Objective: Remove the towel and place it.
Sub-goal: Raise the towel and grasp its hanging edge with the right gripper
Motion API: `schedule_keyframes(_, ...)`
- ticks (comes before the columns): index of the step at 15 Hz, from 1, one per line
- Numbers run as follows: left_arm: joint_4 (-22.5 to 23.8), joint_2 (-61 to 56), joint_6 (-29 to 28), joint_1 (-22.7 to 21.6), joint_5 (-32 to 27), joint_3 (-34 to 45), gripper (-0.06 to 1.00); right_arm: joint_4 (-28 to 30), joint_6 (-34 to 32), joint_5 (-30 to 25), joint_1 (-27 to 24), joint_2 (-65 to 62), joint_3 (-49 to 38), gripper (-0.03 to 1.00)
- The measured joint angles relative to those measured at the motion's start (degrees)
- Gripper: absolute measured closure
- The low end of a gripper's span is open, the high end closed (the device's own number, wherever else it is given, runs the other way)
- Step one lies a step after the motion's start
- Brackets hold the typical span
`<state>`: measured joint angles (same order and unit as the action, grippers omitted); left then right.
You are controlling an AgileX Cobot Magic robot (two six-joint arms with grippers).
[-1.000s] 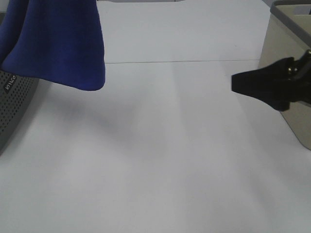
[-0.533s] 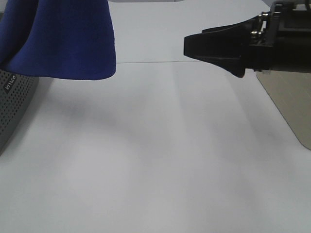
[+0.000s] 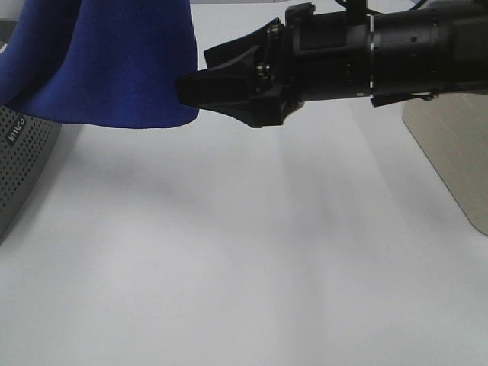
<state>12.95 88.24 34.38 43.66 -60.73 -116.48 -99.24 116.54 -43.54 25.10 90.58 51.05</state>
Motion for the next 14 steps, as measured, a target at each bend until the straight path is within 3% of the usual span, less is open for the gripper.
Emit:
schedule_keyframes(3, -0.11, 0.0, 0.0, 0.0, 0.0, 0.0, 0.94, -0.06, 0.06, 3.27, 1.49, 3.84, 4.76, 0.29)
schedule_keyframes(10, -0.11, 0.0, 0.0, 0.0, 0.52, 0.0, 0.94, -0.11, 0.06, -1.26, 1.49, 11.4, 8.08, 0.37)
schedule_keyframes(12, -0.11, 0.0, 0.0, 0.0, 0.8, 0.0, 0.94, -0.11, -0.57, -1.49, 1.49, 11.57, 8.08, 0.5)
schedule_keyframes(14, -0.11, 0.0, 0.0, 0.0, 0.8, 0.0, 0.94, -0.11, -6.25, -1.66, 1.49, 11.57, 8.14, 0.78)
